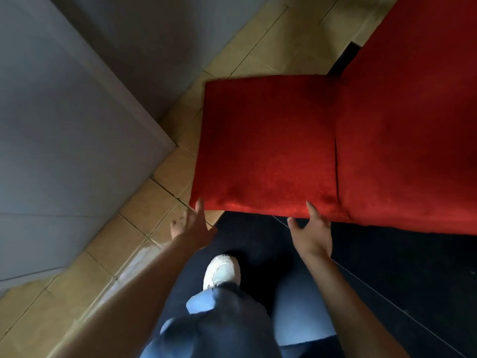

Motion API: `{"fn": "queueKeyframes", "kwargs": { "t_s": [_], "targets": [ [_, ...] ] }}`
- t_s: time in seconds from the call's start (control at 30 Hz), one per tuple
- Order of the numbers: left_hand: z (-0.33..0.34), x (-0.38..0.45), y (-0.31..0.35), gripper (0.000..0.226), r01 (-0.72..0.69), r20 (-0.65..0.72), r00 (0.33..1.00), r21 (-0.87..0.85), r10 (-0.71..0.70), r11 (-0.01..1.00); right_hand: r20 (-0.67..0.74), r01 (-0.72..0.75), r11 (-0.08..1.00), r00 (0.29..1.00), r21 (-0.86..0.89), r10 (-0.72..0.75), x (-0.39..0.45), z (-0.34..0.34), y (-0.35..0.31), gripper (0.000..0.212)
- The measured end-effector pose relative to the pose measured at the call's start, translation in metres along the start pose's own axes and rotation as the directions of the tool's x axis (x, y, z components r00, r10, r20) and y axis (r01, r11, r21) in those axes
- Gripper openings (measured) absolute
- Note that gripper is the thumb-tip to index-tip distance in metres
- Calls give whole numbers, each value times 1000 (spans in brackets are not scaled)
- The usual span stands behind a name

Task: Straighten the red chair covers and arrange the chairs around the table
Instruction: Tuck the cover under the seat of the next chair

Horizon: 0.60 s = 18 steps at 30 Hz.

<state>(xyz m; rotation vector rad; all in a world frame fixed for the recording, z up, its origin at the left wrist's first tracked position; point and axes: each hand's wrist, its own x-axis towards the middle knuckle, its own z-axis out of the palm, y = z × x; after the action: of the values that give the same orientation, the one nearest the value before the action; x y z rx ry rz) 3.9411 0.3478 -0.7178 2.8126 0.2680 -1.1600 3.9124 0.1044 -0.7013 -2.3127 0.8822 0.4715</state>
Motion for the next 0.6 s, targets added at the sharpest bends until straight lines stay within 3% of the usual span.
{"fn": "queueKeyframes", "kwargs": {
  "t_s": [0.13, 0.23, 0.4, 0.6],
  "targets": [
    [41, 32, 5, 101, 139, 41, 990, -220, -134, 965, -65, -58, 998, 996, 32, 60, 22, 37, 14, 78],
    [61, 49, 18, 103, 139, 11, 989, -353, -144, 925, -112, -60, 998, 992, 25, 62, 34, 57, 21, 83],
    [83, 63, 43, 112, 153, -82, 977, -377, -198, 914, -220, -60, 995, 972, 76, 76, 43, 77, 23, 86],
    [106, 62, 58, 110, 130, -97, 953, -722, -286, 680, -246, -53, 992, 966, 118, 81, 42, 87, 29, 94]
  ]
}}
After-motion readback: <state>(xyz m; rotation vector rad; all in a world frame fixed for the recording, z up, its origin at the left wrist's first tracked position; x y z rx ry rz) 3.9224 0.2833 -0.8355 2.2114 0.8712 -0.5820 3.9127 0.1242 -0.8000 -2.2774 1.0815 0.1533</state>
